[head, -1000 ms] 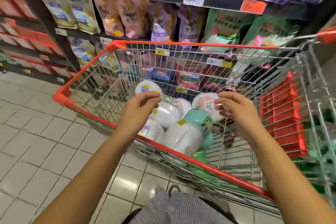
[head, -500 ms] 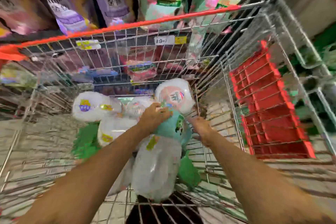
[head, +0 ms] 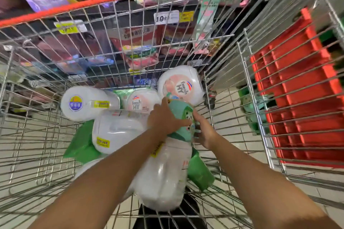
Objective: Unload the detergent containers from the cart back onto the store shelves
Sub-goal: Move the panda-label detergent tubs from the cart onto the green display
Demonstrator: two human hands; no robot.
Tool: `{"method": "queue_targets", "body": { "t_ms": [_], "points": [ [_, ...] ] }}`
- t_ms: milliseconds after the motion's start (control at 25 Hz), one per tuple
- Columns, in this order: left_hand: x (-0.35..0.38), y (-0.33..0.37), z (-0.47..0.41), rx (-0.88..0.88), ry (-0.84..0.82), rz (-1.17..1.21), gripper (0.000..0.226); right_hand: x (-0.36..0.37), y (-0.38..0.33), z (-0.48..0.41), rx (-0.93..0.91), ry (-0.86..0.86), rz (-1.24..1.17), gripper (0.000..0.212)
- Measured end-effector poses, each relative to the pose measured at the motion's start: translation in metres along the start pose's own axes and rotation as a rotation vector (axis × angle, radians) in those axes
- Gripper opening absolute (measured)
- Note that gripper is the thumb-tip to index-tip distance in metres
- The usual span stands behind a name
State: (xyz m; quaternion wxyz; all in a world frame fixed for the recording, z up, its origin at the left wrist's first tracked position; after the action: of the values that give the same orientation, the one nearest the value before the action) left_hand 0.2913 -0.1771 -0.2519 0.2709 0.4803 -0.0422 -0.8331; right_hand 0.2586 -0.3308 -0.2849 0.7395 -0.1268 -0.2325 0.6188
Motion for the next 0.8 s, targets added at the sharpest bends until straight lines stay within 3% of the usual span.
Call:
{"method": "queue_targets", "body": {
  "t_ms": [120, 320, 440, 680, 800],
  "points": [
    [-0.019, 0.001, 0.005, 0.018, -0.032, 0.092, 0.113, -0.006, -0.020, 0.021, -0.039, 0.037, 0.045, 0.028],
    [-0.078, 0.002, 0.043, -0.007, 0.011, 0.672, 0.086, 0.007, -0.086, 0.071, -0.244, 0.001, 0.133, 0.011],
    [-0.127, 0.012, 0.081, 0.055, 0.079, 0.915, 0.079, 0.019, -0.118, 0.123, -0.392, -0.021, 0.053, 0.008],
    [-0.187, 0.046, 0.170, 0.331, 0.158, 1.065, 0.078, 0.048, -0.110, 0.247, -0.498, -0.259, -0.222, 0.037],
    [-0.200, 0.064, 0.208, 0.483, 0.099, 1.059, 0.087, 0.040, -0.101, 0.294, -0.671, -0.189, -0.360, 0.047]
  ]
}}
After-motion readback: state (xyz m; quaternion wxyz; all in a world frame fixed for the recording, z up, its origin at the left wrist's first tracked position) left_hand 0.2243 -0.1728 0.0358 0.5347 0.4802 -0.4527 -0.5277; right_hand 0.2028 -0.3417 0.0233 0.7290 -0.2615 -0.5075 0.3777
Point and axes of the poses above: each hand's wrist, its own z-axis away from the middle knuckle, its own x-axis out of the palm, y = z × x, the point moved 8 cm from there along -z, towards the middle knuckle, and after that the axes turned 8 degrees about -z, right-handed, at the moved point
